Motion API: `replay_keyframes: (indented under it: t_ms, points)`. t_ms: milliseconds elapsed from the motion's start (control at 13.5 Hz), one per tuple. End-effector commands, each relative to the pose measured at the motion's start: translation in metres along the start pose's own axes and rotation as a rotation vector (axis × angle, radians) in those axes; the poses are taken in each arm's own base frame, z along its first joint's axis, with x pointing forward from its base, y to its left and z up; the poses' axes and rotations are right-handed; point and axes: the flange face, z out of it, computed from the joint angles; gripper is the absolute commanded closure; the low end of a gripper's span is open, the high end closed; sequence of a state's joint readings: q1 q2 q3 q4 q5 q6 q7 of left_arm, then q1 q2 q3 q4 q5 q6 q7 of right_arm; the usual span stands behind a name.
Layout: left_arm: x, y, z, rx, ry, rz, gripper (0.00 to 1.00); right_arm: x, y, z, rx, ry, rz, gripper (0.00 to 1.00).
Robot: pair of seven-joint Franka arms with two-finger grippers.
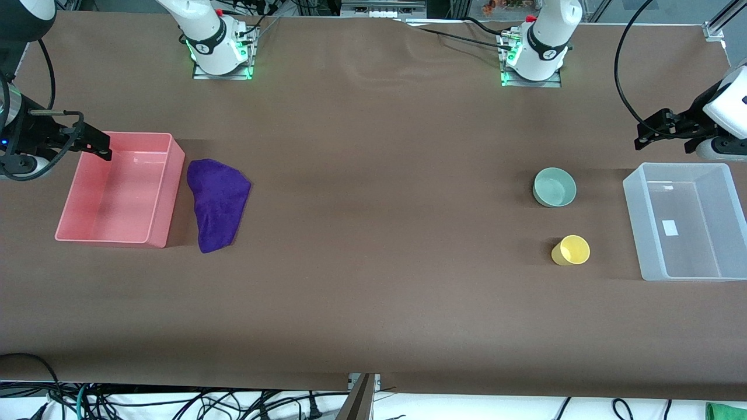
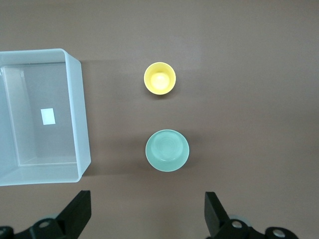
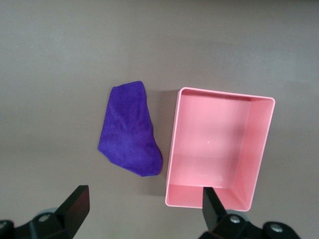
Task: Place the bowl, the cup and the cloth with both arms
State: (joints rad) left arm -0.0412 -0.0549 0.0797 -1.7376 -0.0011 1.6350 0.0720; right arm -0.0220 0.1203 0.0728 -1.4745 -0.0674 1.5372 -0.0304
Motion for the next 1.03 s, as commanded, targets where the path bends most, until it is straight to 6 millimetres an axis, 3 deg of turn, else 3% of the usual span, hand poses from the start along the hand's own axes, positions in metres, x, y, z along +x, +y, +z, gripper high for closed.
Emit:
replay_keyframes:
  t_ms: [0, 148, 443, 738, 960]
  points:
    - [-0.007, 0.001, -0.001, -0.037, -0.015, 0.016, 0.0, -0.003, -0.001, -0.004, 0.007, -0.014, -0.007, 0.0]
    - [-0.009, 0.003, 0.002, -0.055, -0.04, 0.021, 0.0, -0.004, -0.002, -0.001, 0.008, -0.022, -0.009, 0.0]
    - [-0.005, -0.003, 0.033, -0.053, -0.141, 0.001, 0.0, -0.005, -0.011, -0.003, 0.007, -0.021, -0.026, 0.0]
    - [-0.015, -0.021, 0.101, -0.08, -0.226, -0.03, 0.0, -0.004, -0.011, 0.012, 0.009, -0.053, -0.026, 0.0]
    - [-0.01, -0.032, 0.153, -0.083, -0.217, -0.049, 0.0, -0.005, -0.012, 0.039, 0.01, -0.111, -0.03, 0.0]
